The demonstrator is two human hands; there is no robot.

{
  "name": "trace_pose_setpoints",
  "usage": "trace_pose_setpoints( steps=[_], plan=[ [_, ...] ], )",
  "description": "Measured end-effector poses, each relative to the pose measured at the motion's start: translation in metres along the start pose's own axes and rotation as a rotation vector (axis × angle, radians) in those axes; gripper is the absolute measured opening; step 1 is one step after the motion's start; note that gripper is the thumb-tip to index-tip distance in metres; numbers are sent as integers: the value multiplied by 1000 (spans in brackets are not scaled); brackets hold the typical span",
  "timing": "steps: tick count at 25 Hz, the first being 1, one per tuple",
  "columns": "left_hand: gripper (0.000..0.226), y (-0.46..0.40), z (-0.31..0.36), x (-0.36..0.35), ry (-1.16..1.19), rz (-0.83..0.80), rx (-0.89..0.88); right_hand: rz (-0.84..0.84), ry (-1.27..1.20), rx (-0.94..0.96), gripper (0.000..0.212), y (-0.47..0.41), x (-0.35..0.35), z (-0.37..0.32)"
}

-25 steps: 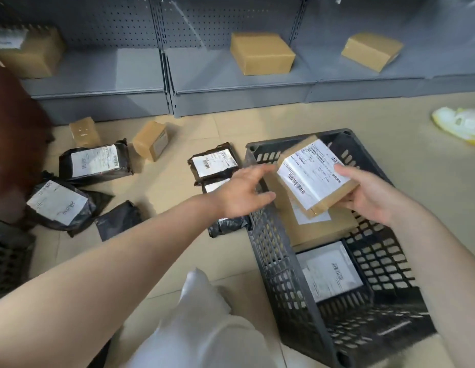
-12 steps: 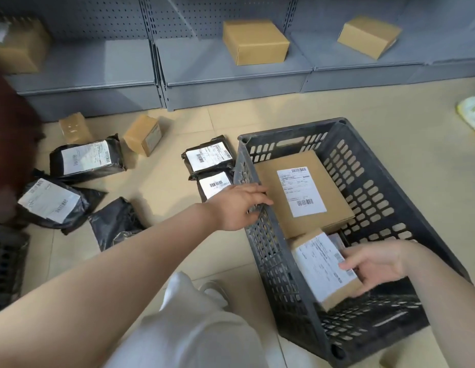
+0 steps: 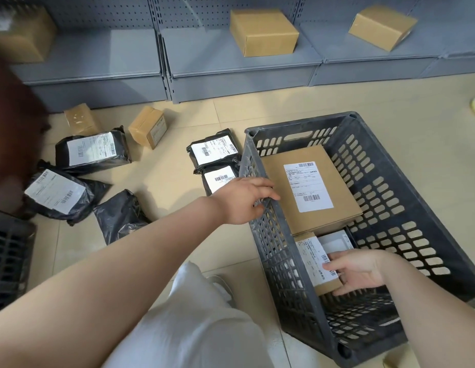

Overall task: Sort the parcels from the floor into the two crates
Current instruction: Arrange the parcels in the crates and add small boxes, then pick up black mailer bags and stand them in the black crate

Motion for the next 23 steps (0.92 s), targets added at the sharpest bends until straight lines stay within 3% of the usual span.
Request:
trace_pose_setpoints(
  steps=[11, 16, 19, 23],
  plan=[
    [57, 10, -8, -16, -31, 57, -88, 93, 111, 74, 69, 0, -27, -2],
    [62, 20, -5, -18, 214, 72, 41, 147, 246, 35, 69, 16, -30, -10],
    [62, 26, -11, -13, 209, 88, 69, 207, 395, -9, 95, 32, -27, -31],
    [61, 41, -35, -8, 199, 94, 149, 298, 738, -82, 73, 54, -31, -81]
  ],
)
Point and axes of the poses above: each hand's wrist, its own y-axis away from the middle knuckle, its own x-axis out of the back of the hand, z = x × y, the point moved 2 cm from there along -y, towards the middle knuckle, and after that the axes turned 5 degrees about -y, right-handed, at the moved point
